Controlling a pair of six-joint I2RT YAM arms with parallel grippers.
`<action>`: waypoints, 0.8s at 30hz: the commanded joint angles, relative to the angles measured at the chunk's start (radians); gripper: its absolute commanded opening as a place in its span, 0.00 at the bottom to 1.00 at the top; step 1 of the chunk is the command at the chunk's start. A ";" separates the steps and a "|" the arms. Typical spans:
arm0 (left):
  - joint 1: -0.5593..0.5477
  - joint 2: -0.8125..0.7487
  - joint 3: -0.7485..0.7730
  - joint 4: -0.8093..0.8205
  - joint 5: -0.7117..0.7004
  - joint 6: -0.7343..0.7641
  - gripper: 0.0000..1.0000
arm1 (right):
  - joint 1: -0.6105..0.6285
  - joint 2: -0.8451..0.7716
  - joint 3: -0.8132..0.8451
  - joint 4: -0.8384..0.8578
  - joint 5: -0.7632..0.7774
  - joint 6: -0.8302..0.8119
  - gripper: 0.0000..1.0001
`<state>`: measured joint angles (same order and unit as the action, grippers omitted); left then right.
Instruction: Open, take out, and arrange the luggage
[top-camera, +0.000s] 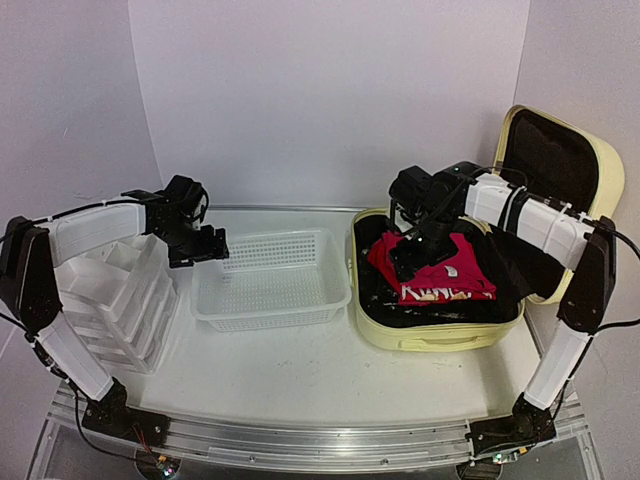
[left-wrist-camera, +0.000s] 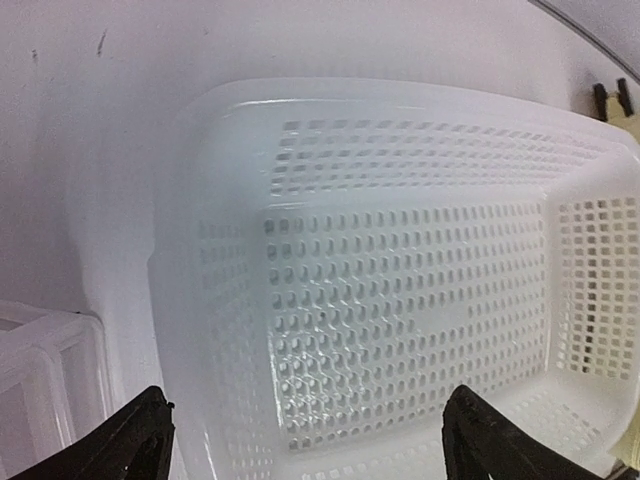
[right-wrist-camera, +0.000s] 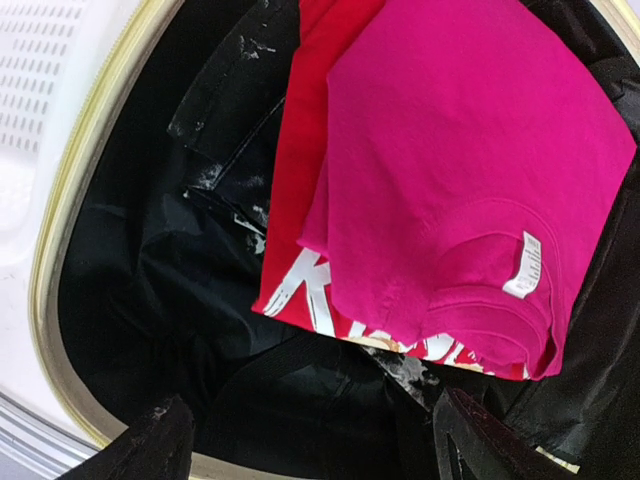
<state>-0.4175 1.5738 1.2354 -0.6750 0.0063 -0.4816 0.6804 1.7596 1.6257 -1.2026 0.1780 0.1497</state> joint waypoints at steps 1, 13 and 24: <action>-0.002 0.062 0.071 -0.011 -0.170 -0.069 0.94 | 0.003 -0.079 -0.032 0.034 -0.008 0.025 0.84; -0.003 0.196 0.174 0.059 -0.019 0.007 0.84 | 0.002 -0.077 -0.067 0.055 -0.013 0.035 0.85; -0.003 0.162 0.227 0.089 0.026 0.116 0.98 | 0.002 -0.005 -0.017 0.037 0.008 0.051 0.85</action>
<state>-0.4026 1.8034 1.4124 -0.6434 0.0147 -0.4255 0.6804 1.7199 1.5608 -1.1702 0.1608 0.1814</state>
